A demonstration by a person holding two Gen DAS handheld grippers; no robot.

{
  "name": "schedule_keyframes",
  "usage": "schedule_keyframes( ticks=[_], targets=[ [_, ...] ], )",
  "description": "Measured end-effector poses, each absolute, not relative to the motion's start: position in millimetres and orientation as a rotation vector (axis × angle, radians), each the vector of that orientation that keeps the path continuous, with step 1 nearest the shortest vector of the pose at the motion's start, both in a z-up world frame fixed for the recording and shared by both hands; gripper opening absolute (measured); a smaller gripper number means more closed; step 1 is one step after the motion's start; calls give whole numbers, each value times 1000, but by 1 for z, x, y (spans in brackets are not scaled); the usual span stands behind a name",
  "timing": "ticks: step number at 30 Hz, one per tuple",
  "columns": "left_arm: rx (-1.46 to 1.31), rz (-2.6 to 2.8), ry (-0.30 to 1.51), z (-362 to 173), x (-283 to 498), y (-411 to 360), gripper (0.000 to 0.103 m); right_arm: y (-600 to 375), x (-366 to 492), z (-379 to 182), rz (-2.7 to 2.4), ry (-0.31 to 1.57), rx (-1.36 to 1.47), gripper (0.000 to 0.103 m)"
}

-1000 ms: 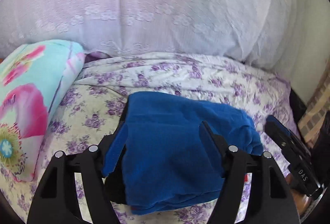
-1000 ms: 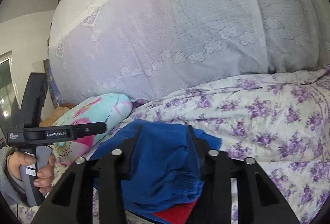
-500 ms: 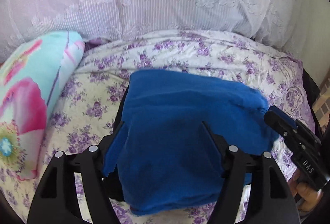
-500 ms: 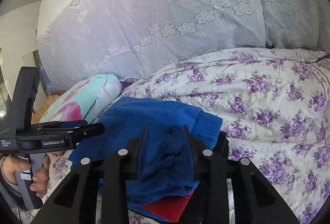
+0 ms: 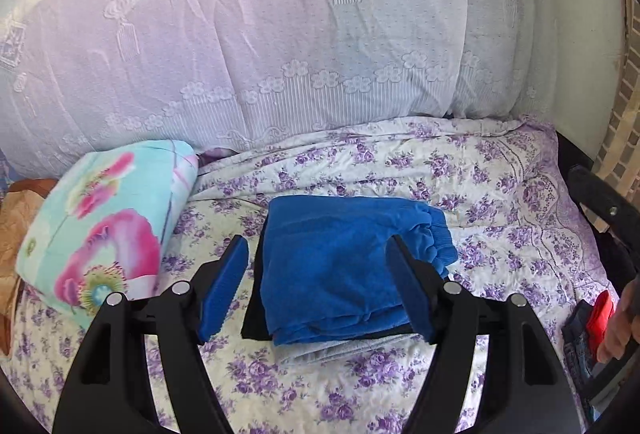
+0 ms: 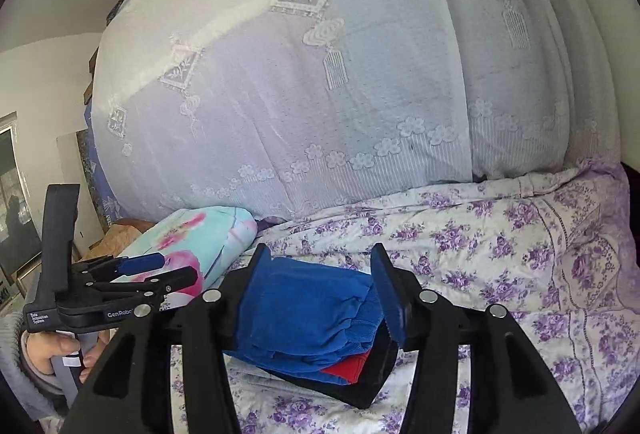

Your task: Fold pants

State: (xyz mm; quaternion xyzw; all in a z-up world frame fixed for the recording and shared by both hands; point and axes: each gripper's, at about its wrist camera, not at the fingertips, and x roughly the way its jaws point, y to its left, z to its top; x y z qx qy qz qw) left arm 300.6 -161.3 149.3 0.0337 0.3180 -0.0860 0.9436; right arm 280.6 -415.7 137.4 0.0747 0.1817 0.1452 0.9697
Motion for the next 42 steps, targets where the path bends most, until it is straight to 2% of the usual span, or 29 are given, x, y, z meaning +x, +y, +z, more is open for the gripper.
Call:
schedule_keyframes(
  ticks=[5,18,22,27,33,42],
  targets=[
    [85,-147,641,163,270,-159,70,-412,248,155,316,353,149,60],
    [97,-93,619,179,226,-155,72,-405,212,159,350,363,156,61],
    [99,-68,599,186,213,-156,78,-405,200,161,345,362,147,66],
    [92,-53,579,195,190,-152,83,-407,174,169,329,353,148,67],
    [84,-91,552,213,142,-136,90,-403,112,189,279,316,147,71],
    [101,-160,480,251,37,-108,95,-402,-41,244,219,231,125,77]
  ],
)
